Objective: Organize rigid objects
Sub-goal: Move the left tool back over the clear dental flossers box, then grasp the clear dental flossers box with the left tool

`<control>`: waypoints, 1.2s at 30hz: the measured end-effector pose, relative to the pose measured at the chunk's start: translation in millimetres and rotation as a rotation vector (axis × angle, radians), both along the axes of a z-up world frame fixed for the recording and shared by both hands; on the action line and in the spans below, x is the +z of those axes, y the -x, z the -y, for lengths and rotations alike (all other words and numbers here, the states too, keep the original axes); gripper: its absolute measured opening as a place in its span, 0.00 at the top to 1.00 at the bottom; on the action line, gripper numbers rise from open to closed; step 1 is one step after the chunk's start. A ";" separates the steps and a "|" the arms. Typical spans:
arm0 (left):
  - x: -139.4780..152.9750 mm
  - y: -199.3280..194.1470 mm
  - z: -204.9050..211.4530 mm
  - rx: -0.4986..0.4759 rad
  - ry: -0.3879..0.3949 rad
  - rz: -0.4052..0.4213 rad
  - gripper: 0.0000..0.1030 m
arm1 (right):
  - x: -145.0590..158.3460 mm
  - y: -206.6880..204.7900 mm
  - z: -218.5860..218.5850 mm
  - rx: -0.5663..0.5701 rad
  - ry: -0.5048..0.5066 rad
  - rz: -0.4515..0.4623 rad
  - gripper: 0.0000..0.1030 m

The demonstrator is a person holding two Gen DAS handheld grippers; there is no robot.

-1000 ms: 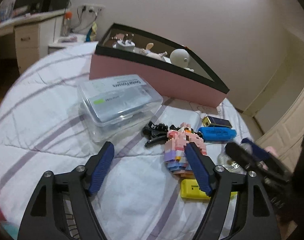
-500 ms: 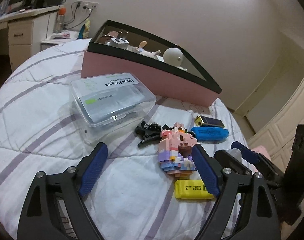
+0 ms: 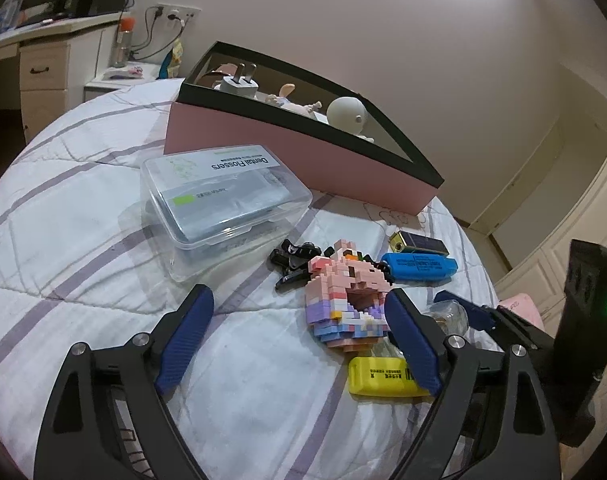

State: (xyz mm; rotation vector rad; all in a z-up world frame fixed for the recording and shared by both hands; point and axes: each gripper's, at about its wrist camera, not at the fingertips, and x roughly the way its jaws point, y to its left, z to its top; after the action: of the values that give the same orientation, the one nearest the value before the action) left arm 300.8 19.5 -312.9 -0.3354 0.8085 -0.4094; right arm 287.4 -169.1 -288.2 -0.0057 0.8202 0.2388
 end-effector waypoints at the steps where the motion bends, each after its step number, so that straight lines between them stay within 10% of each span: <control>1: -0.2 0.0 -1.2 0.000 0.011 0.000 0.13 | -1.6 -1.1 0.6 0.002 -0.003 -0.013 0.24; 26: 22.8 23.4 -21.3 0.111 0.002 0.076 0.08 | 6.2 6.9 15.8 -0.054 -0.071 0.029 0.24; 36: 31.8 20.2 -45.9 0.165 -0.248 0.072 0.00 | 11.1 4.4 29.3 -0.071 -0.092 0.034 0.24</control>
State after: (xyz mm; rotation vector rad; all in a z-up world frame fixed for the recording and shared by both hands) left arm 280.6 65.3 -281.1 -0.1533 0.7455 -0.1633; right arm 283.0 -198.5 -277.1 0.1050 0.7739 0.2089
